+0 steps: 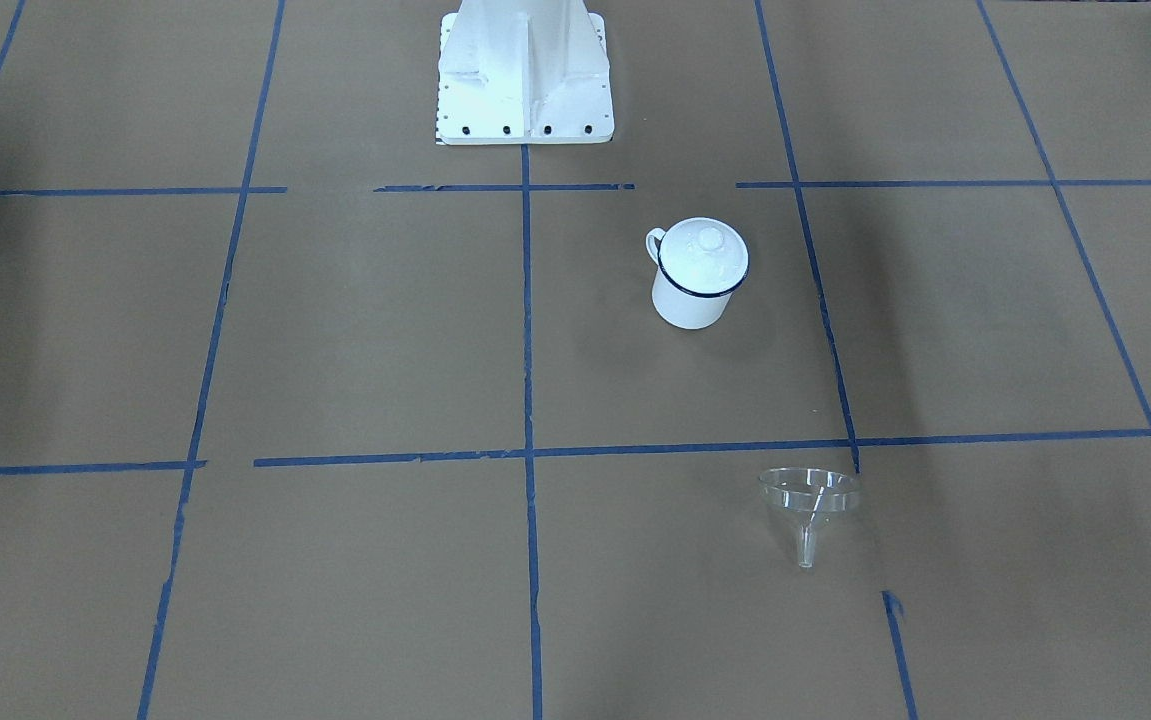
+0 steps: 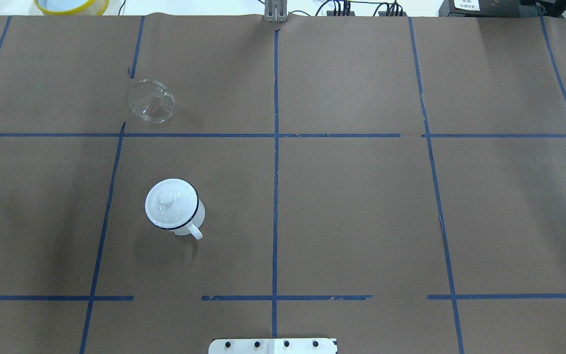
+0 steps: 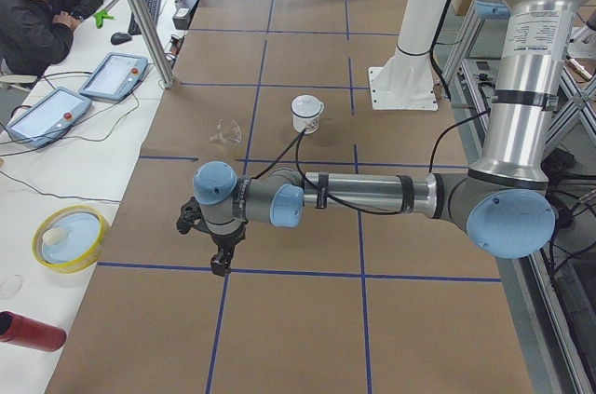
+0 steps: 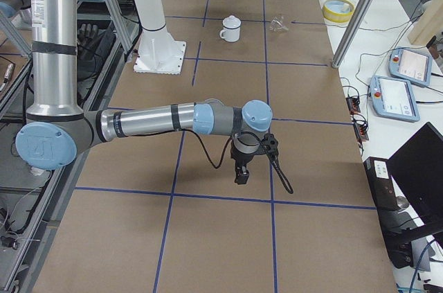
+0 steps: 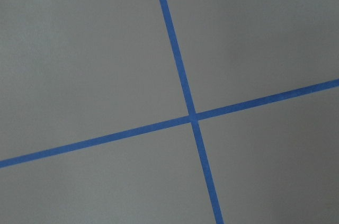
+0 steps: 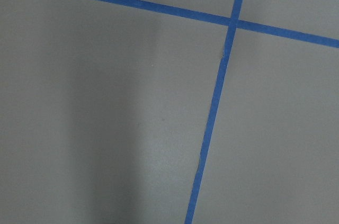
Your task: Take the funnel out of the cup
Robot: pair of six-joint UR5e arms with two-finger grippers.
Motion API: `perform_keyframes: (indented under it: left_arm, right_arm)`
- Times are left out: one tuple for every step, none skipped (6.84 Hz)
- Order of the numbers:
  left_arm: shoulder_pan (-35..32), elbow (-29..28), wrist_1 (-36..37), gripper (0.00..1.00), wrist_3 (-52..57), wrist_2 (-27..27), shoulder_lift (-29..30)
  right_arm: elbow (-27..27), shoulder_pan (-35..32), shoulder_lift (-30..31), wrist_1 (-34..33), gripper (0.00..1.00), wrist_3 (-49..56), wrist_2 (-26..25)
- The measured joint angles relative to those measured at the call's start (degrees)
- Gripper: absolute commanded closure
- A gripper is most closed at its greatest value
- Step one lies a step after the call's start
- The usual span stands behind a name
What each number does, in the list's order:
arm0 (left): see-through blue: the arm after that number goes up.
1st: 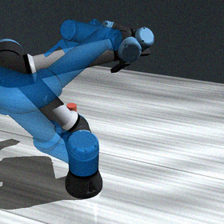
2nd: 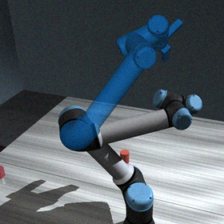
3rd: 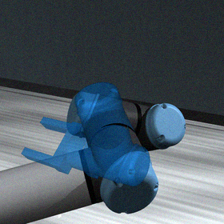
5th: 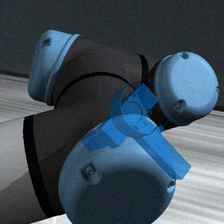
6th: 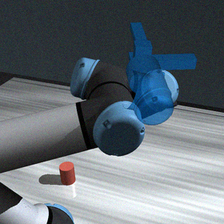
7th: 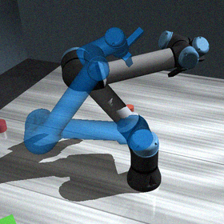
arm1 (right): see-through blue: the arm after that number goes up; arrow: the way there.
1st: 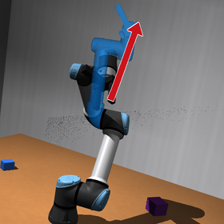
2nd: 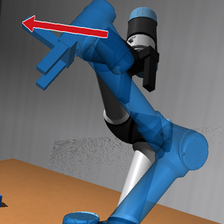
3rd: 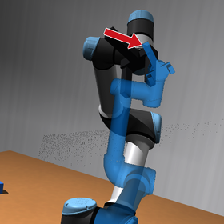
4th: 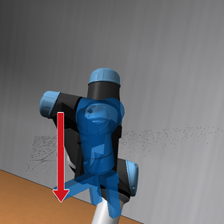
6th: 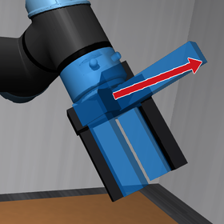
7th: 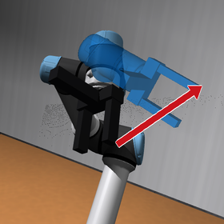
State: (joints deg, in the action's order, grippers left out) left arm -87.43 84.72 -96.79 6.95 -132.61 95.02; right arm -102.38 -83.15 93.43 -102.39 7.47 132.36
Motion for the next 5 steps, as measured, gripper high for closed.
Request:
perform_keyframes:
  left_arm:
    - [-0.93,0.93,1.50,0.00,0.05,-0.13,-0.64]
    - [-1.49,2.47,3.84,0.00,0.14,-0.17,-0.92]
    - [-1.79,3.65,5.64,0.00,0.21,-0.21,-1.01]
    - [-1.95,4.16,6.42,0.00,0.27,-0.25,-1.04]
    - [-2.00,4.33,6.68,0.00,0.29,-0.35,-1.06]
  right_arm:
    - [-0.01,0.00,0.00,0.00,0.00,0.00,0.00]
    - [-0.01,0.00,0.00,0.00,0.00,0.00,0.00]
    - [-0.01,0.00,0.00,0.00,0.00,0.00,0.00]
    - [-0.01,0.00,0.00,0.00,0.00,0.00,0.00]
    - [-0.01,0.00,0.00,0.00,0.00,0.00,0.00]
